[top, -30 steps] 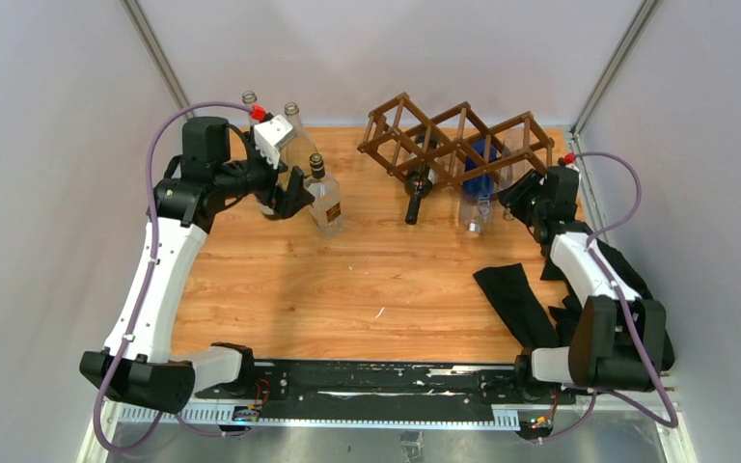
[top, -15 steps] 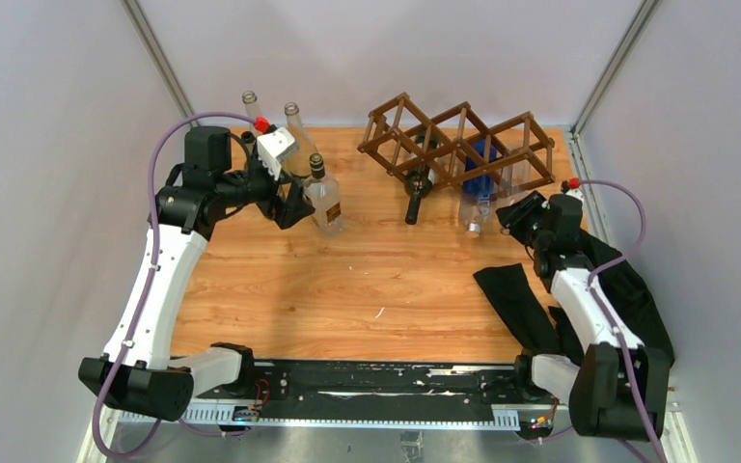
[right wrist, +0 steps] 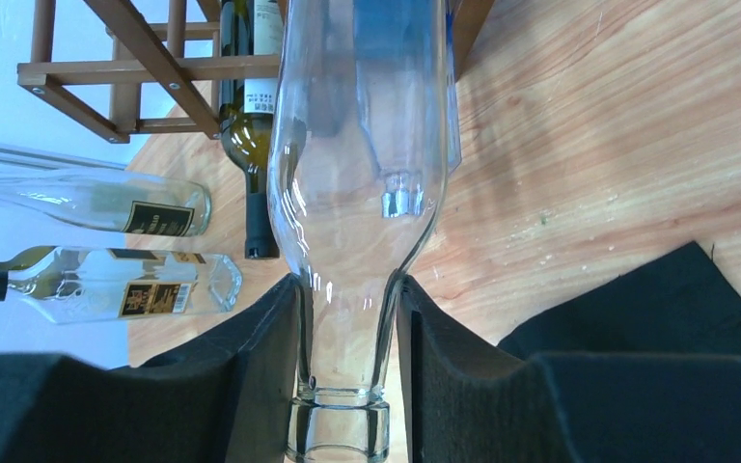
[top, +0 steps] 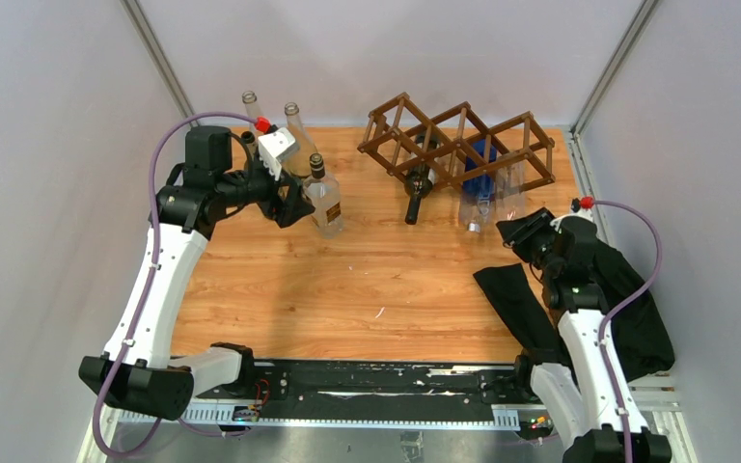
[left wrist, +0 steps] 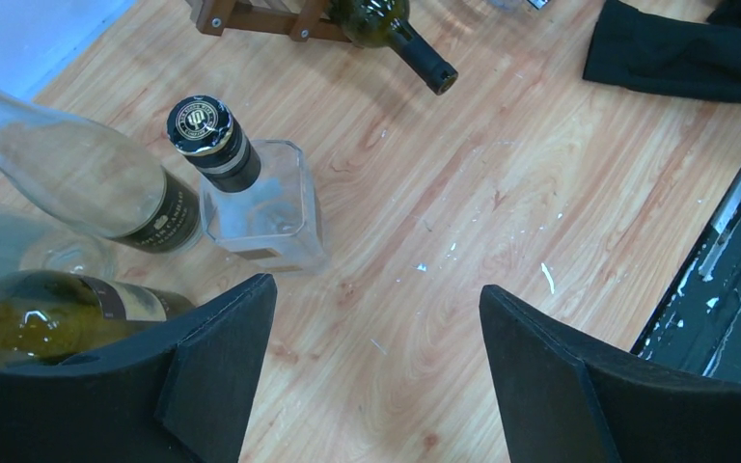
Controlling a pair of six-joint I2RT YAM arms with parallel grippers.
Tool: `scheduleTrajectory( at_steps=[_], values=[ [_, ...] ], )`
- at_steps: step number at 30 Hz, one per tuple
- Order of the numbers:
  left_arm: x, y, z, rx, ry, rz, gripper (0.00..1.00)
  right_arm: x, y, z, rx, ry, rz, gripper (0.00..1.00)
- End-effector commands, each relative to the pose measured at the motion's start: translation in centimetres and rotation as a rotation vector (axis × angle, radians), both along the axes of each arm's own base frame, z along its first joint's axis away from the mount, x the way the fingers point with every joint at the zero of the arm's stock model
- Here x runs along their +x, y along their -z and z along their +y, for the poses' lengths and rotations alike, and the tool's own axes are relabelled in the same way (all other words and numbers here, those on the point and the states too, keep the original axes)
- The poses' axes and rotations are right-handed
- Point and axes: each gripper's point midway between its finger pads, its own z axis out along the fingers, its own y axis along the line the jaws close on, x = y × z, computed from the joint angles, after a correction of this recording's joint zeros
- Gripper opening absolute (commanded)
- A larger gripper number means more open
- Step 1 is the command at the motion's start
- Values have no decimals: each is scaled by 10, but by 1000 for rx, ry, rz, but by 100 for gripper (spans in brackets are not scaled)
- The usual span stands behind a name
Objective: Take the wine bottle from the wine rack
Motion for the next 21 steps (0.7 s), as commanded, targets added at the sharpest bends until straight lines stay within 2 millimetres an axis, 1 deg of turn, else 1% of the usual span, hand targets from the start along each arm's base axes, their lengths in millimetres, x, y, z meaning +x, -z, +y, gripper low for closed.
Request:
scheduleTrajectory(
  at_steps=[1,3,6,10,14,17,21],
  values=[
    [-1,2,-1,-6,16,5,81,-10,-26,8,44,-24,-47,0],
    [0,2,-2,-8,20,6,81,-18,-25,13,62,-47,-26,0],
    [0,1,-3,-12,24,8,81,-33,-16,22,95,-88,29,0],
    [2,1,-3,-9,26,6,82,-51,-14,27,109,-110,53,0],
    [1,1,-3,-7,32,2,82,-68,-16,30,114,-118,80,0],
    [2,2,-4,-9,35,7,82,-73,-22,33,120,-133,70,0],
    [3,2,-4,-9,35,9,82,-77,-36,38,132,-157,42,0]
  ],
)
